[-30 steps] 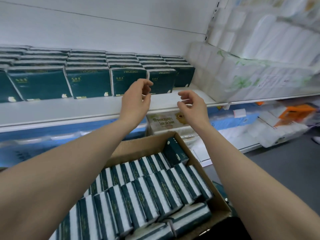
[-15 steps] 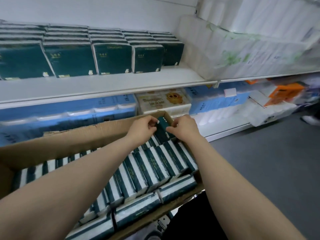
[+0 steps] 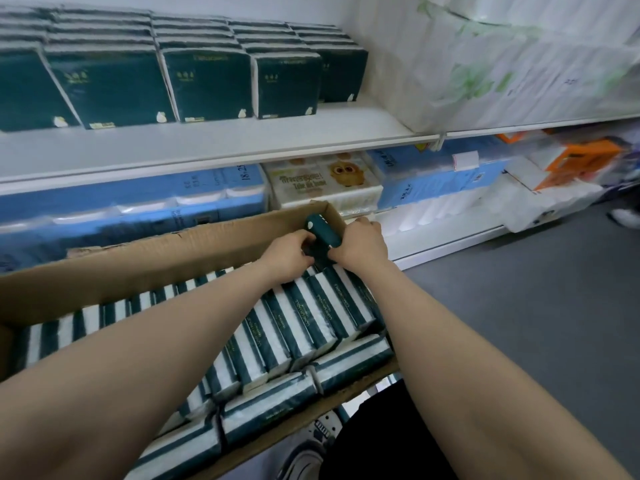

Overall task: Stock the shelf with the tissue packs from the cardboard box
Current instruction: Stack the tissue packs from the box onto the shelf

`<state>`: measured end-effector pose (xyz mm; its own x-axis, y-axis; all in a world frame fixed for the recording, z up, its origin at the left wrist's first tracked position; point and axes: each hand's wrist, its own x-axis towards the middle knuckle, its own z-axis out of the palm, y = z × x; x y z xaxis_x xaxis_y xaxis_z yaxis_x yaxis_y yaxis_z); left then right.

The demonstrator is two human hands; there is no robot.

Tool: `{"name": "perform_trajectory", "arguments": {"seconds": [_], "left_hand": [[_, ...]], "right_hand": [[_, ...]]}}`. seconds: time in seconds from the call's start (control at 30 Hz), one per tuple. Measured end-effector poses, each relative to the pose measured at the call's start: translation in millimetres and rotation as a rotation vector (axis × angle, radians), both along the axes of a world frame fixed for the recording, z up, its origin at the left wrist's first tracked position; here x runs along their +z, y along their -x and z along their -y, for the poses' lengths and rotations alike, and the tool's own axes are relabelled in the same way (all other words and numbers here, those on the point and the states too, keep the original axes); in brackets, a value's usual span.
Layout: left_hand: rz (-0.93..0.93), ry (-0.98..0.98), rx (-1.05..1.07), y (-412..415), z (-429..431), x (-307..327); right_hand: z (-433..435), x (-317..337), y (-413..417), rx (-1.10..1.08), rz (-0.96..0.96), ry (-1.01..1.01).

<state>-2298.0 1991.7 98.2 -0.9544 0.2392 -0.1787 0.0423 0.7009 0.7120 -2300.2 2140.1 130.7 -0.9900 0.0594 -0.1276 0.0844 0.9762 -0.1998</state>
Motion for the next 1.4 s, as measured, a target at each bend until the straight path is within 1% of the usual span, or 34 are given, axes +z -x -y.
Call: {"name": "perform_trajectory", "arguments": {"seconds": [0.1, 0.17, 0.23, 0.37, 0.5, 0.57, 0.63, 0.67, 0.83, 0.93, 1.1, 1.13, 1.17, 1.23, 1.27, 1.33, 1.4], "left_hand": [[-0.054, -0.062, 0.105, -1, 7, 2], [-0.09, -0.121, 0.173, -1, 12, 7], [-0.122, -0.16, 0.188, -1, 16, 15], [-0.183, -0.17, 0.15, -2, 24, 34], [-0.197, -0.211, 0.159, -5, 28, 53], [-0.229, -0.232, 0.187, -5, 31, 61], [-0.255, -0.261, 0.205, -4, 34, 69], [-0.267, -0.281, 0.21, -4, 35, 72], [-0.32, -0.411, 0.262, 2, 36, 93], [-0.363, -0.406, 0.281, 10, 34, 107], [-0.383, -0.418, 0.241, 23, 25, 124], [-0.39, -0.422, 0.239, 26, 24, 128], [-0.401, -0.429, 0.237, 29, 23, 132], [-0.415, -0.448, 0.225, 34, 22, 141], [-0.418, -0.453, 0.21, 36, 20, 145], [-0.429, -0.429, 0.168, 39, 17, 152], [-0.429, -0.426, 0.156, 41, 14, 159]], "right_hand": [[-4, 8, 3, -0.014, -0.031, 0.041], [-8, 13, 4, -0.027, -0.045, 0.117], [-10, 22, 2, -0.023, -0.068, 0.213], [-15, 41, -8, -0.013, -0.109, 0.514], [-19, 51, -14, -0.118, -0.051, 0.874], [-22, 56, -15, -0.178, -0.059, 1.029], [-25, 60, -14, -0.236, -0.098, 1.153], [-26, 63, -13, -0.246, -0.117, 1.178], [-20, 78, -6, -0.177, -0.251, 1.235], [-18, 87, 5, -0.134, -0.312, 1.259], [-19, 99, 19, -0.102, -0.375, 1.241], [-20, 101, 21, -0.084, -0.37, 1.206], [-20, 102, 24, -0.058, -0.377, 1.131], [-19, 107, 29, 0.036, -0.453, 0.912], [-17, 112, 32, 0.095, -0.489, 0.843], [-12, 124, 35, 0.212, -0.494, 0.814], [-8, 136, 39, 0.291, -0.429, 0.841]]}}
